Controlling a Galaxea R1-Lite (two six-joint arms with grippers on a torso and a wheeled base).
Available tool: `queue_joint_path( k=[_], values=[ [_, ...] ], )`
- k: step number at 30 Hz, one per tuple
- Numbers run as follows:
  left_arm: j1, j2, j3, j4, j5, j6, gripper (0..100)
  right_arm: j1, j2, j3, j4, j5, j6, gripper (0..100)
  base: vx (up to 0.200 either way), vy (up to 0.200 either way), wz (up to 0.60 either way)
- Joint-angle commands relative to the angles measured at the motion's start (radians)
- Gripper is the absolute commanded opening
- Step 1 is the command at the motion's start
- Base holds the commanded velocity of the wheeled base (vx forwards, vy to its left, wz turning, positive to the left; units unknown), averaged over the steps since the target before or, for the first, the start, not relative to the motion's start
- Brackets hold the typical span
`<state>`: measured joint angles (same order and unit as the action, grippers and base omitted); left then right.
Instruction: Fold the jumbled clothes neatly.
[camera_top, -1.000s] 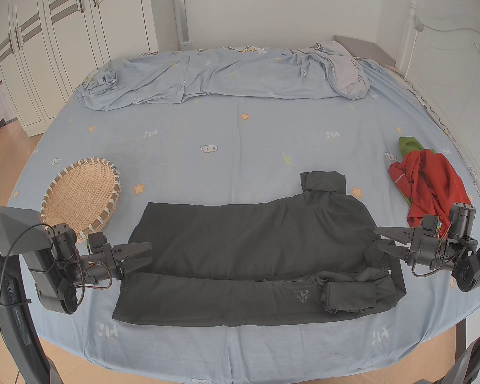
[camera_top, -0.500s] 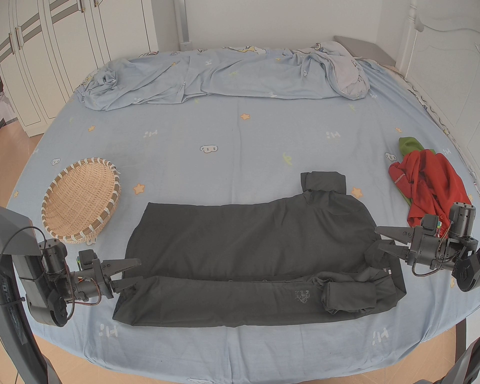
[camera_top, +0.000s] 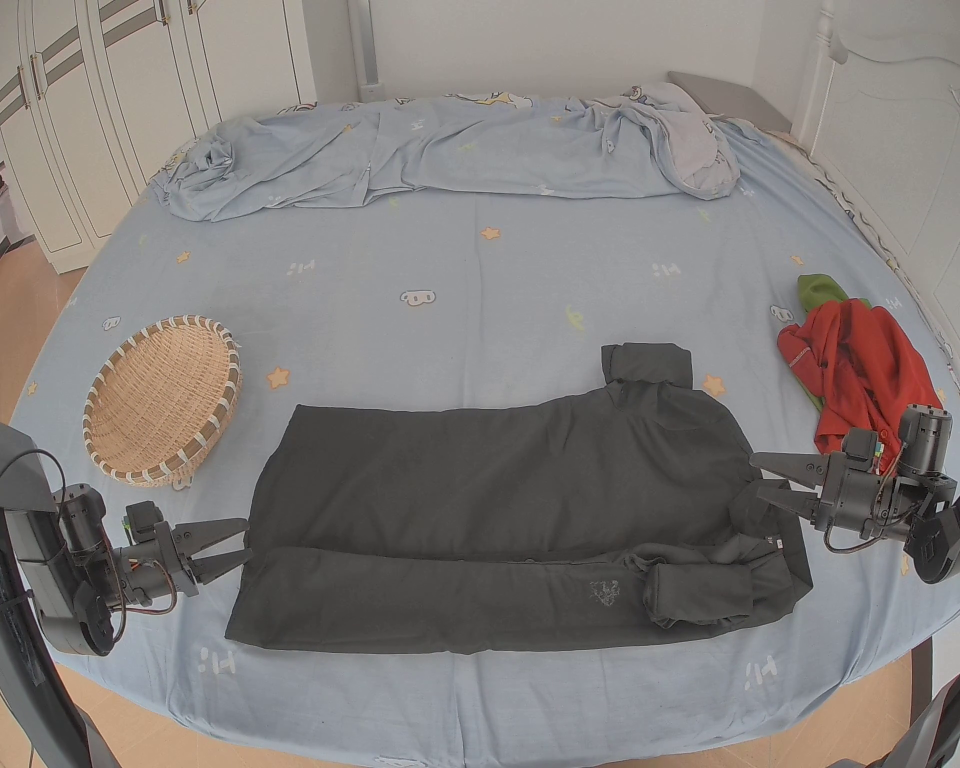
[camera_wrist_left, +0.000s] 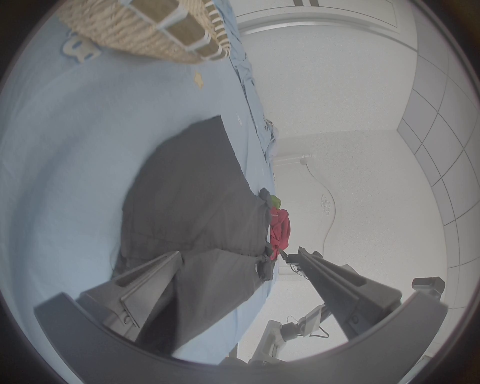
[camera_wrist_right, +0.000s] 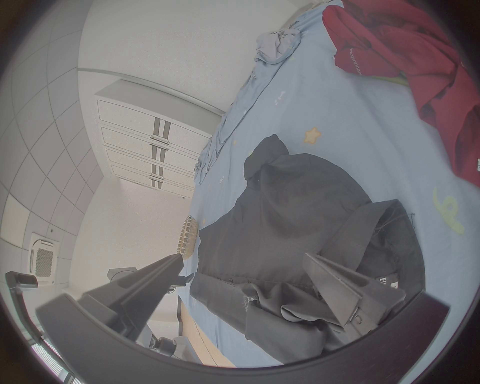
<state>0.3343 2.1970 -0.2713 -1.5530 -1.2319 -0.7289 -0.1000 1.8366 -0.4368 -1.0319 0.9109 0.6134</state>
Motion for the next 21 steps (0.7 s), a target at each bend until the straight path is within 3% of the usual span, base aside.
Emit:
queue_joint_path(
  k=[1, 4, 14, 21],
  values=[
    [0.031, 0.063, 0.030, -0.018, 0.000, 0.085, 100, 0.000, 0.000, 0.000, 0.000, 0.000, 0.000, 100, 0.000, 0.000, 0.00],
    [0.032, 0.095, 0.050, -0.018, -0.001, 0.160, 100, 0.000, 0.000, 0.000, 0.000, 0.000, 0.000, 100, 0.000, 0.000, 0.00],
    [0.081, 0.079, 0.087, -0.018, -0.006, 0.194, 100, 0.000, -0.005, 0.001, 0.000, 0.000, 0.000, 100, 0.000, 0.000, 0.00],
    [0.085, 0.047, 0.182, -0.018, -0.070, 0.221, 100, 0.000, -0.007, 0.001, 0.000, 0.000, 0.000, 100, 0.000, 0.000, 0.00]
  ],
)
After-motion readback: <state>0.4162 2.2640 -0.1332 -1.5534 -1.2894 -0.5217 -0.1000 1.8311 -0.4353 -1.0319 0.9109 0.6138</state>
